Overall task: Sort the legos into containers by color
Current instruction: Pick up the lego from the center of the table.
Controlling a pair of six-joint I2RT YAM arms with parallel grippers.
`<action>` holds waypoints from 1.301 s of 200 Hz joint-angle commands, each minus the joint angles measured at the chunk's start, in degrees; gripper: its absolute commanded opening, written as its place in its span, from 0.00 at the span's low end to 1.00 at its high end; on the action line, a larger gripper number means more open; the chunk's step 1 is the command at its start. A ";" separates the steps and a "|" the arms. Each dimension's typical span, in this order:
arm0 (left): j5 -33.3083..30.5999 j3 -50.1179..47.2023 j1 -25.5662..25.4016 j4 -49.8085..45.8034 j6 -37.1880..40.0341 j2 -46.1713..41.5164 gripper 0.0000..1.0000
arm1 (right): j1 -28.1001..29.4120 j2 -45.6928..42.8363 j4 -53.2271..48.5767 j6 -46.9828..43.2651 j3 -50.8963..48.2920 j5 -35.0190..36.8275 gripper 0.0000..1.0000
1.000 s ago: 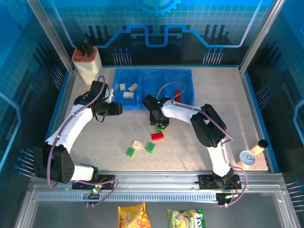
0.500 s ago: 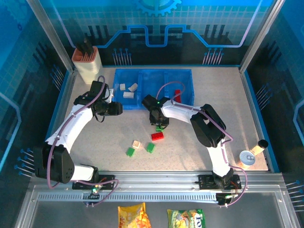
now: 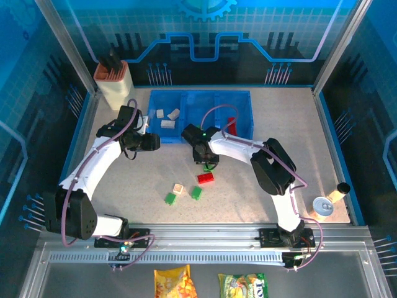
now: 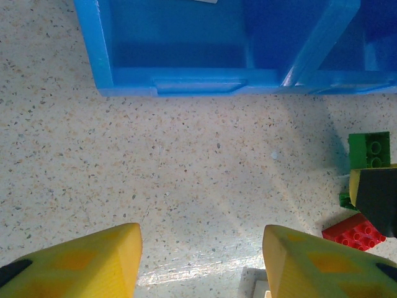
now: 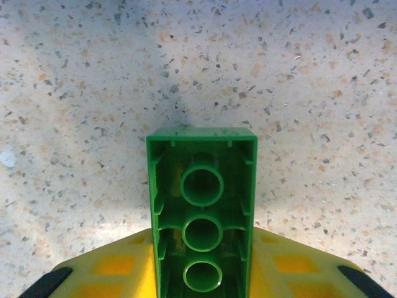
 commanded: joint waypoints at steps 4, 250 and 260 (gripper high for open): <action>-0.25 -0.28 0.73 0.05 1.52 -1.49 0.55 | 0.80 -2.53 -2.71 -0.69 3.02 1.20 0.35; 1.09 -0.79 3.53 0.90 1.46 -3.20 0.56 | -7.21 17.50 -3.30 -13.69 33.00 -4.61 0.35; 1.25 -0.80 3.53 0.96 1.48 -3.16 0.56 | -7.45 18.22 -3.18 -13.69 34.10 -4.98 0.35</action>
